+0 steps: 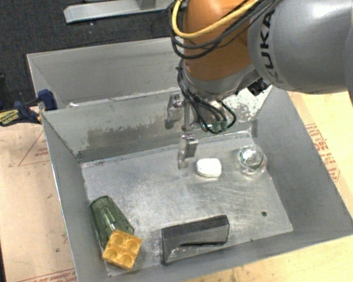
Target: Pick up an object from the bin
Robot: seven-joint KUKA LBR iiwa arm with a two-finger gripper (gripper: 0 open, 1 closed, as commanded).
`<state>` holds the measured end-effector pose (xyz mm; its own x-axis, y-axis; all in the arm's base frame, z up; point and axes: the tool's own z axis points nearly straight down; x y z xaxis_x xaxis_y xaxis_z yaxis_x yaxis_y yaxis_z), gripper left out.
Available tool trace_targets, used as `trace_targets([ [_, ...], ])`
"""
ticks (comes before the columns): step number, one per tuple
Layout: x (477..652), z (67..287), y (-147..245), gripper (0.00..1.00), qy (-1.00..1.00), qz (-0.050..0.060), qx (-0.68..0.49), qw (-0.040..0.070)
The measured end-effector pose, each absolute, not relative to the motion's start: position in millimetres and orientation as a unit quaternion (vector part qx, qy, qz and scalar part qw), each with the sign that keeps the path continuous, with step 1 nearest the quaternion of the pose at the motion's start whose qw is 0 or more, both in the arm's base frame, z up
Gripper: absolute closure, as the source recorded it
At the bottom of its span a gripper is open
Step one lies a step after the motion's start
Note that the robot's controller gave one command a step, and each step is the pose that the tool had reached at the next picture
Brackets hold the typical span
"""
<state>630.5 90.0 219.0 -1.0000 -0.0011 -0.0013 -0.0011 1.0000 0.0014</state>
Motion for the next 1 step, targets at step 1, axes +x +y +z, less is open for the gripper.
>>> trace_targets([
  [1,627.8,207.7,74.0,0.0,0.999,0.002,-0.04,0.003],
])
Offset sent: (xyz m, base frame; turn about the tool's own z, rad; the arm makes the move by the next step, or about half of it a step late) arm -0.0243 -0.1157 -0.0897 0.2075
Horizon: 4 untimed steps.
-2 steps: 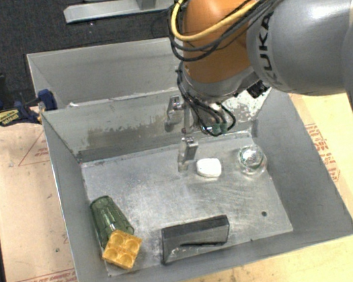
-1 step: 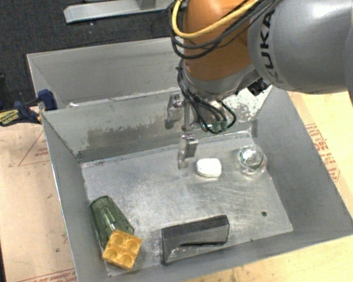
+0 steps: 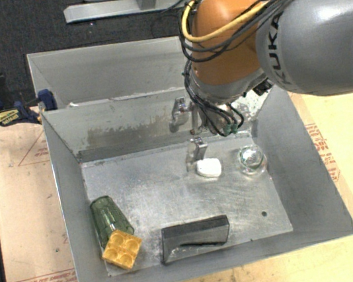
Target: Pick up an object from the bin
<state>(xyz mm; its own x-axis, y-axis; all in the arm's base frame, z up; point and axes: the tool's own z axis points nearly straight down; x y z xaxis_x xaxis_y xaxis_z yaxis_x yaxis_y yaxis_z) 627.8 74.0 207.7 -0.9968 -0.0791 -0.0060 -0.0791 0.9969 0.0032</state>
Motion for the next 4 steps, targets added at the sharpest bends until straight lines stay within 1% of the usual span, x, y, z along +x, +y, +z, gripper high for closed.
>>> trace_targets([
  [1,619.0,173.1,27.1,0.0,0.998,0.0,-0.064,0.001],
  [2,605.9,90.1,20.3,1.0,0.997,0.001,-0.076,-0.001],
  [3,606.8,91.5,20.2,0.0,0.997,0.001,-0.076,0.001],
  [4,606.8,91.5,20.2,0.0,0.997,0.001,-0.076,0.001],
])
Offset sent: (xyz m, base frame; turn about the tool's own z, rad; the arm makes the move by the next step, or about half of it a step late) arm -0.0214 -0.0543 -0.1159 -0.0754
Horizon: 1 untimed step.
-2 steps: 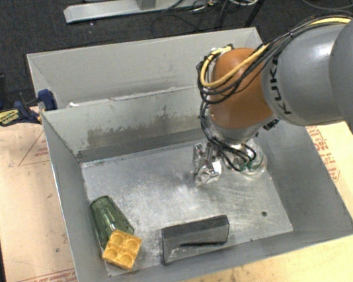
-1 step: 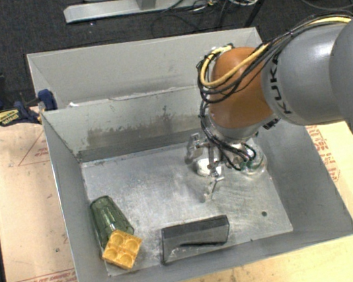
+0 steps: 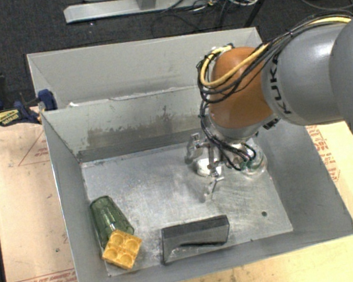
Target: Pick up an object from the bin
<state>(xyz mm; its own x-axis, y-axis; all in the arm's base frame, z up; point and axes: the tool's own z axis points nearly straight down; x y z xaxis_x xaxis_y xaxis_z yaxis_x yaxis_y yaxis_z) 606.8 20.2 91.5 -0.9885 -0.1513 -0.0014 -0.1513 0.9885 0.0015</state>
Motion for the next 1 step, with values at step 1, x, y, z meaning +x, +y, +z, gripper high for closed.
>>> trace_targets([
  [1,637.3,117.5,-3.2,0.0,0.998,0.001,-0.069,0.001],
])
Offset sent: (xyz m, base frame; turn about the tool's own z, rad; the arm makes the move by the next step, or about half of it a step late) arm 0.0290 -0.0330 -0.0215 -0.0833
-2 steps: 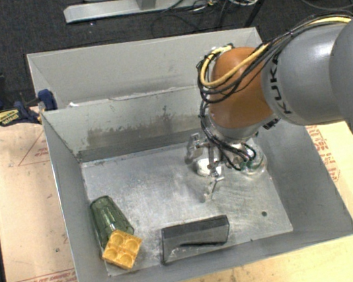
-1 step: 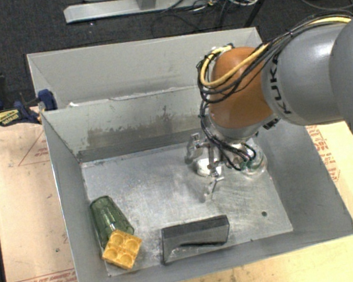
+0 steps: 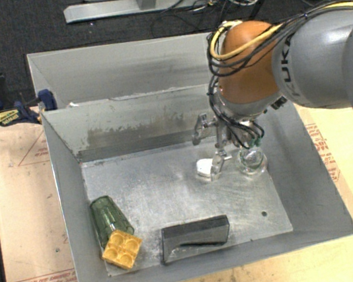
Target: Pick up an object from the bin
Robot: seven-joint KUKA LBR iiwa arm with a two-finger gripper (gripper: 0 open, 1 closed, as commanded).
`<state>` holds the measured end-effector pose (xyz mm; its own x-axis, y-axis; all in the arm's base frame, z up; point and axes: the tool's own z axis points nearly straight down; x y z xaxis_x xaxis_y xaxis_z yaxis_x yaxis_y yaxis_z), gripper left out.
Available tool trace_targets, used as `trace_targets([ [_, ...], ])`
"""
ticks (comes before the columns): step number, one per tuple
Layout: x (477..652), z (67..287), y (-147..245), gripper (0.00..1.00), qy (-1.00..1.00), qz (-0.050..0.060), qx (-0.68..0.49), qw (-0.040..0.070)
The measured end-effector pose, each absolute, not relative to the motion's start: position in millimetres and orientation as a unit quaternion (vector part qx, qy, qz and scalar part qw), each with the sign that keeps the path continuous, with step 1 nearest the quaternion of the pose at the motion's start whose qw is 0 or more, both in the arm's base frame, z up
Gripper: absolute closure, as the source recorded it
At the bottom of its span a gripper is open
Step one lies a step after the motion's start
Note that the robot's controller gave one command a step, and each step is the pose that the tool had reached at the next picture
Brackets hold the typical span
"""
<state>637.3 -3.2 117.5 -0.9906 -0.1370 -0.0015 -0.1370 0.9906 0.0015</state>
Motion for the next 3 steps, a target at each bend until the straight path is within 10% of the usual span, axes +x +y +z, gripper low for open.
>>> trace_targets([
  [1,639.5,78.2,-12.0,1.0,0.993,0.001,-0.116,0.001],
  [2,639.5,78.2,-12.0,1.0,0.993,0.001,-0.116,0.001],
  [3,627.8,274.9,-9.8,1.0,0.985,0.0,-0.172,0.001],
])
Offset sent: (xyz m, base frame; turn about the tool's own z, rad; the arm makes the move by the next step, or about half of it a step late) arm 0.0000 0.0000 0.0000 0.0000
